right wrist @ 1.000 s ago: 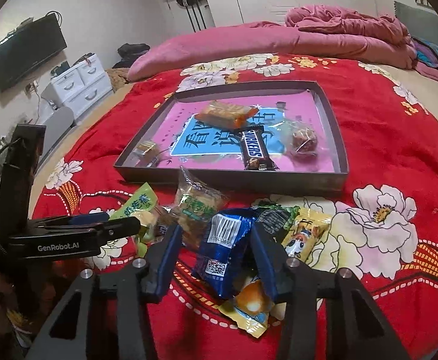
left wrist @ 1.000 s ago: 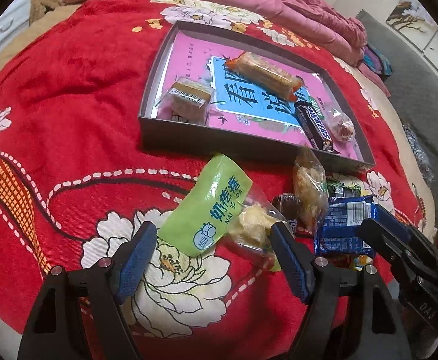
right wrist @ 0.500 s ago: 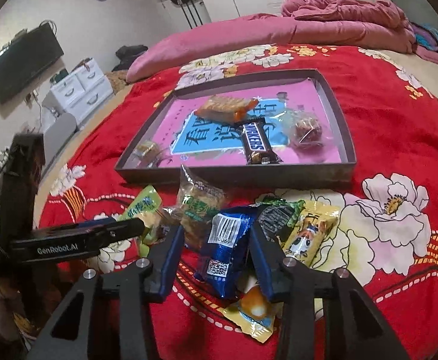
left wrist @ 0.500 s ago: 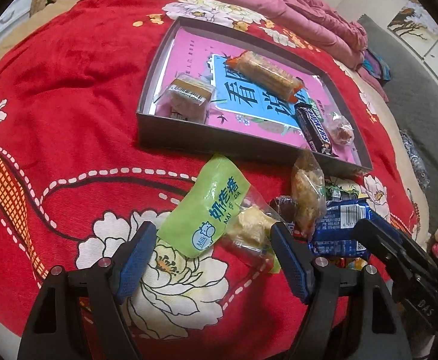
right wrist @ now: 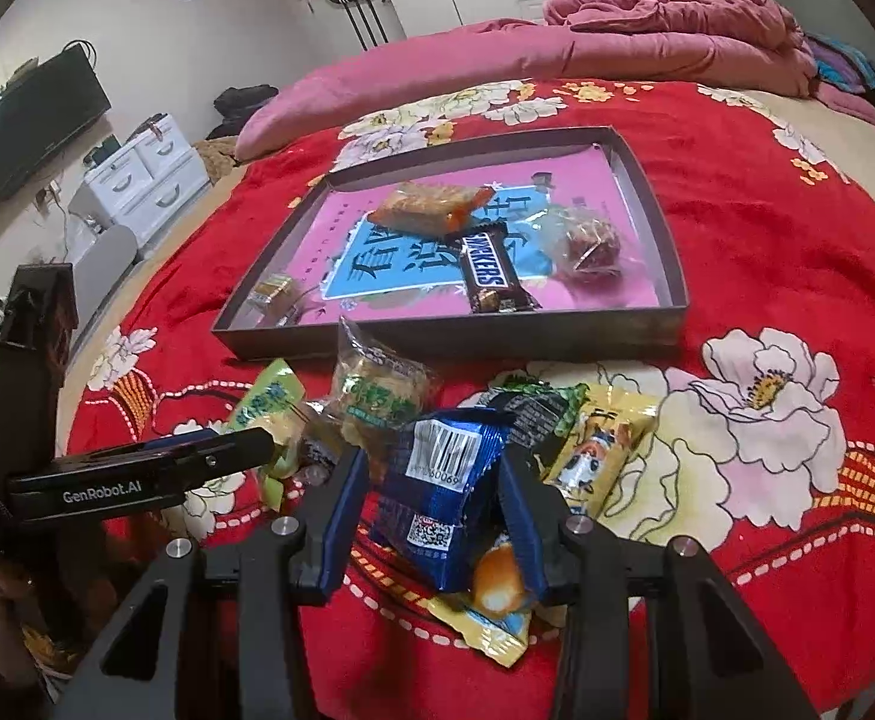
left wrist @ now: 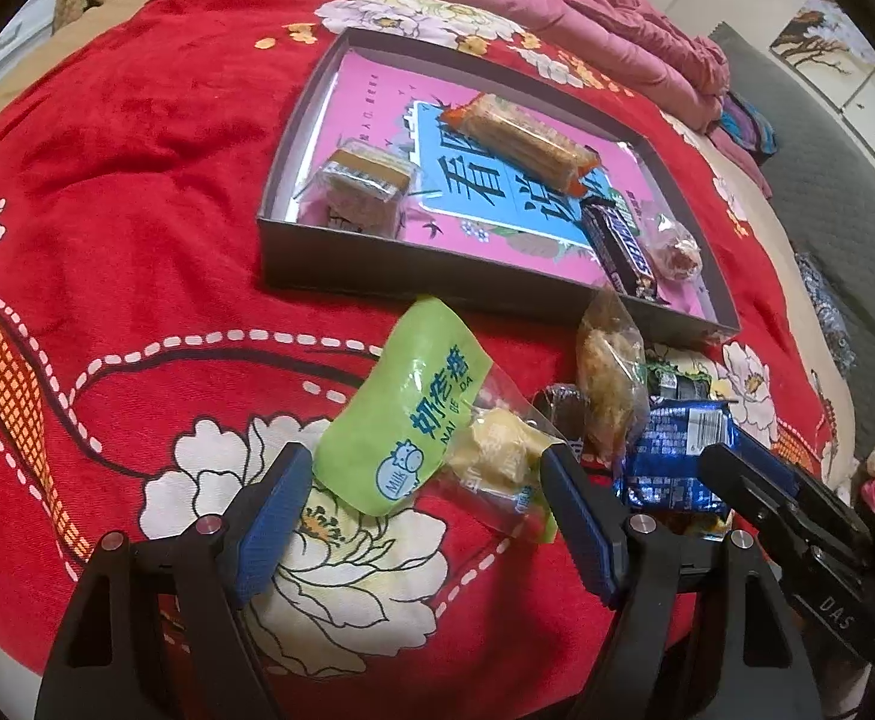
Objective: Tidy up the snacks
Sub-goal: 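Grasp the green milk-candy bag with the left tool while the right tool grasps a blue biscuit pack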
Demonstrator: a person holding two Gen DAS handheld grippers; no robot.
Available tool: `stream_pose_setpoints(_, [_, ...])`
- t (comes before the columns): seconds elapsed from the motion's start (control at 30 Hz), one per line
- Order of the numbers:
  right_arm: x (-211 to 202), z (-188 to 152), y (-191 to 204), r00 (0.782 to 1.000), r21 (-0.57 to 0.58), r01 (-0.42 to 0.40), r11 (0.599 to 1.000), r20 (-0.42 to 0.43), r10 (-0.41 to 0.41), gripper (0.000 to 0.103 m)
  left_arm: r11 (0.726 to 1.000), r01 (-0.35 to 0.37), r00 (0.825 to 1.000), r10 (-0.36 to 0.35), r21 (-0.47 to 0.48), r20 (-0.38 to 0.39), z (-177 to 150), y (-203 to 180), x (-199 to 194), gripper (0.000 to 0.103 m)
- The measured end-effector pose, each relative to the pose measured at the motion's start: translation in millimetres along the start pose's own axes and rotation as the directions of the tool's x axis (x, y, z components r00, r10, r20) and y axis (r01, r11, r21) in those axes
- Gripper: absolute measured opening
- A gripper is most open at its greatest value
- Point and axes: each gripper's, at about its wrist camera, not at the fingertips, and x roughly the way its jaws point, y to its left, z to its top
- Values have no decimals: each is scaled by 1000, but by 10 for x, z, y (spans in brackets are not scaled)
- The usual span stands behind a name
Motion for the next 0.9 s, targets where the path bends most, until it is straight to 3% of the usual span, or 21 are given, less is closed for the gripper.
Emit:
stream_pose_setpoints(0.37, [-15,-46,73,999,-23,-40,999,-14,39,45,1000,24,1000,-24,10,-16,-8,-51,35,79])
stream_pose_setpoints(0.57, [-95,-41,125,996,-42,-82,996,20,83,45,998,62,998,-62,-15,-8,12,-16,24,78])
stream_pose_setpoints(0.8, [-72,-41,124,996,-29,-91,995,3,91,45,994,100,995,-100,-32,-8,15,6,16,78])
stream_pose_setpoints(0.9, [-36,-65,100,998,-16,-56,998,-25,56,45,995,93,996,-94,-25,-12,13,-9,24,78])
